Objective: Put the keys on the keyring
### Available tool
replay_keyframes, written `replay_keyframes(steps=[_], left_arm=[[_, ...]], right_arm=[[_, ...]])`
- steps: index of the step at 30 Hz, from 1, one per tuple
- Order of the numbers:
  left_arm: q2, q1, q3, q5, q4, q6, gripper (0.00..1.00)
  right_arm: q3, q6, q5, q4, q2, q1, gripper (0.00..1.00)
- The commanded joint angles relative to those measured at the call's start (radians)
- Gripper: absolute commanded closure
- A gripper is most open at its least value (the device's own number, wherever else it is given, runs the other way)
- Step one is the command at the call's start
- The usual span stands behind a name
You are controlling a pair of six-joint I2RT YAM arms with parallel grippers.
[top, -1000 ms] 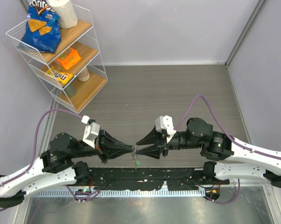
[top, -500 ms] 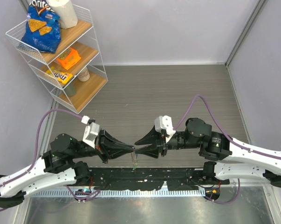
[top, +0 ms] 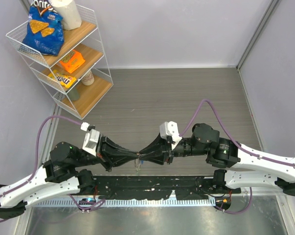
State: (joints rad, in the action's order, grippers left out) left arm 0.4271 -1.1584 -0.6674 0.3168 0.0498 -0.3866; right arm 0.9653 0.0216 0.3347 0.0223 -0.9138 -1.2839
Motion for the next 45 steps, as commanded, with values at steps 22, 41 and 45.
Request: replay_keyframes(steps=[22,41,45], left_arm=[[-0.027,0.000,-0.092,0.062,-0.128,0.017,0.75],[0.188,-0.001,-0.210,0.166,-0.386,-0.018,0.54],[0.211,-0.001,-0.219,0.169,-0.409,-0.015,0.53]], right_arm=[[0.118,-0.071,0.109,0.238,-0.003,-0.014,0.95],[0.259,-0.098,0.101,0.548,-0.109,-0.017,0.95],[0.277,-0.089,0.070,0.567,-0.131,-0.019,0.95]])
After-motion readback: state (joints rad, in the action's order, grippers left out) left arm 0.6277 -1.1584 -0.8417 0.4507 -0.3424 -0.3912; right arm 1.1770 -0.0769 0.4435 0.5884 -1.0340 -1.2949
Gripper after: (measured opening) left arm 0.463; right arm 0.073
